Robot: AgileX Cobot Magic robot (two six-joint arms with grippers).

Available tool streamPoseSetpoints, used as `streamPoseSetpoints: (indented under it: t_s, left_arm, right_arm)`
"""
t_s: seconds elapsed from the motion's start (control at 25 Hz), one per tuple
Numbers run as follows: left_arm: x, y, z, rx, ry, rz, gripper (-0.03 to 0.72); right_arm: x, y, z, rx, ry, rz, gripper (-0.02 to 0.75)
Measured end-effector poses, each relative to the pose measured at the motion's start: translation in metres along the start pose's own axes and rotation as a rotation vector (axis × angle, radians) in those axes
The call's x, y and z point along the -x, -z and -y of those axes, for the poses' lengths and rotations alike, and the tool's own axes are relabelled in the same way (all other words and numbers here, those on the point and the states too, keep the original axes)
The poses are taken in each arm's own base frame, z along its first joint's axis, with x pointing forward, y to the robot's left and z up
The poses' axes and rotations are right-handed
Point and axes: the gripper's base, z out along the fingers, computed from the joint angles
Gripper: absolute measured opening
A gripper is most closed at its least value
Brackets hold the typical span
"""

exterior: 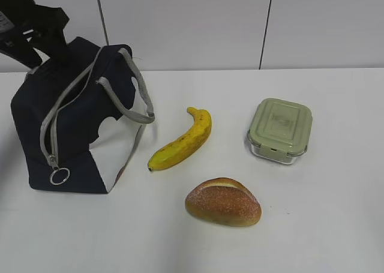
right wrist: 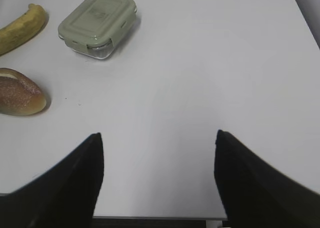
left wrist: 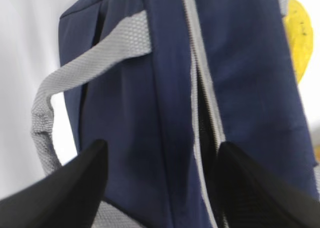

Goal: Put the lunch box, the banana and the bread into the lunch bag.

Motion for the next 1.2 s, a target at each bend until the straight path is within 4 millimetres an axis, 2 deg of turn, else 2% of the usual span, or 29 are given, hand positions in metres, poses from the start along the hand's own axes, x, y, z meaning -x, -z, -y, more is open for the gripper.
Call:
streamPoseSetpoints:
  t_s: [0.12, 0.28, 0.44, 0.6, 1.2]
  left_arm:
    - [0.001, -0.005, -0.002, 0.005, 0.001, -0.008, 0.398]
    - [0.002, -0.013, -0.004, 0.003, 0.005, -0.021, 0.252]
    - [0.002, -0.023, -0.006, -0.002, 0.01, -0.046, 0.155]
    - [0.003, -0.024, -0.006, -0.001, 0.011, -0.045, 0.008]
    - [0.005, -0.023, 0.004, -0.105, 0.054, -0.021, -0.003]
  right_arm:
    - [0.0, 0.0, 0.0, 0.0, 0.0, 0.0, 0.512]
    - [0.0, 0.0, 0.0, 0.0, 0.0, 0.0, 0.511]
    - [0.0, 0.0, 0.0, 0.0, 0.0, 0.0, 0.512]
    - [0.0, 0.0, 0.0, 0.0, 0.0, 0.0, 0.512]
    - [0.0, 0.0, 0.0, 0.0, 0.0, 0.0, 0.512]
